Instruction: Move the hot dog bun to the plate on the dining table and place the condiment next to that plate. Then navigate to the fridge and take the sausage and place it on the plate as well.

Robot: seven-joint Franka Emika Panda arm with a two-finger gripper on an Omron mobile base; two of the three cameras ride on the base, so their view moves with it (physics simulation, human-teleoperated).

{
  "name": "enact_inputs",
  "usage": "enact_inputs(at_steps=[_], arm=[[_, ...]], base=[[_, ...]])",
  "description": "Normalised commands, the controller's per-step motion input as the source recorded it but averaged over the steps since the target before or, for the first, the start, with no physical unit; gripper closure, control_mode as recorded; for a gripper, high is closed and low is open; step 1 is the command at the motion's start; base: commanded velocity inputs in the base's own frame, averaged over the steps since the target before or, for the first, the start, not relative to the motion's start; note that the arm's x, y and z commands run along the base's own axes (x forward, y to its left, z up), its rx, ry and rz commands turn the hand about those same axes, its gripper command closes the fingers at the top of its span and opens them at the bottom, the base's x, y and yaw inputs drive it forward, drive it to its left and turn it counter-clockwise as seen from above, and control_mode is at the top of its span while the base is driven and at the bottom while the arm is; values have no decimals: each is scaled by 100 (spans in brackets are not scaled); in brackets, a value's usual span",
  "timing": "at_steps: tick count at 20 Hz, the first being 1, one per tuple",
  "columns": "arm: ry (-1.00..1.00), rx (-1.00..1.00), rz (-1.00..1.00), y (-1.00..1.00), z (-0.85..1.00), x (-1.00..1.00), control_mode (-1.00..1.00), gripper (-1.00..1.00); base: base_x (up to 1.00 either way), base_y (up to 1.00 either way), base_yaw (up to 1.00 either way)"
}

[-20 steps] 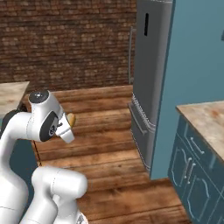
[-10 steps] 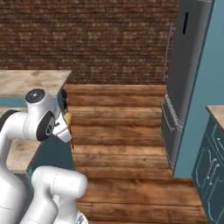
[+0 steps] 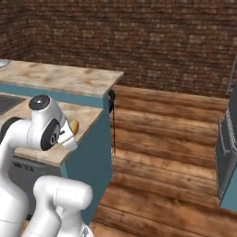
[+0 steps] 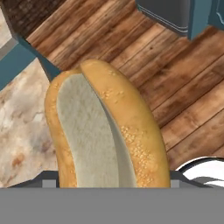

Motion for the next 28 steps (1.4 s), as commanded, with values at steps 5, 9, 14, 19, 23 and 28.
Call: enact_inputs(at_steps=[5, 9, 14, 19, 23, 28], arm=[[0, 0, 0, 0, 0, 0, 100, 100], [0, 0, 0, 0, 0, 0, 100, 100], [0, 0, 0, 0, 0, 0, 100, 100], [0, 0, 0, 0, 0, 0, 100, 100], [0, 0, 0, 0, 0, 0, 100, 100], [0, 0, 0, 0, 0, 0, 100, 100]], base=[[9, -19, 47], [66, -76, 33], [83, -89, 28], [82, -91, 27], [62, -98, 21], [19, -100, 10]])
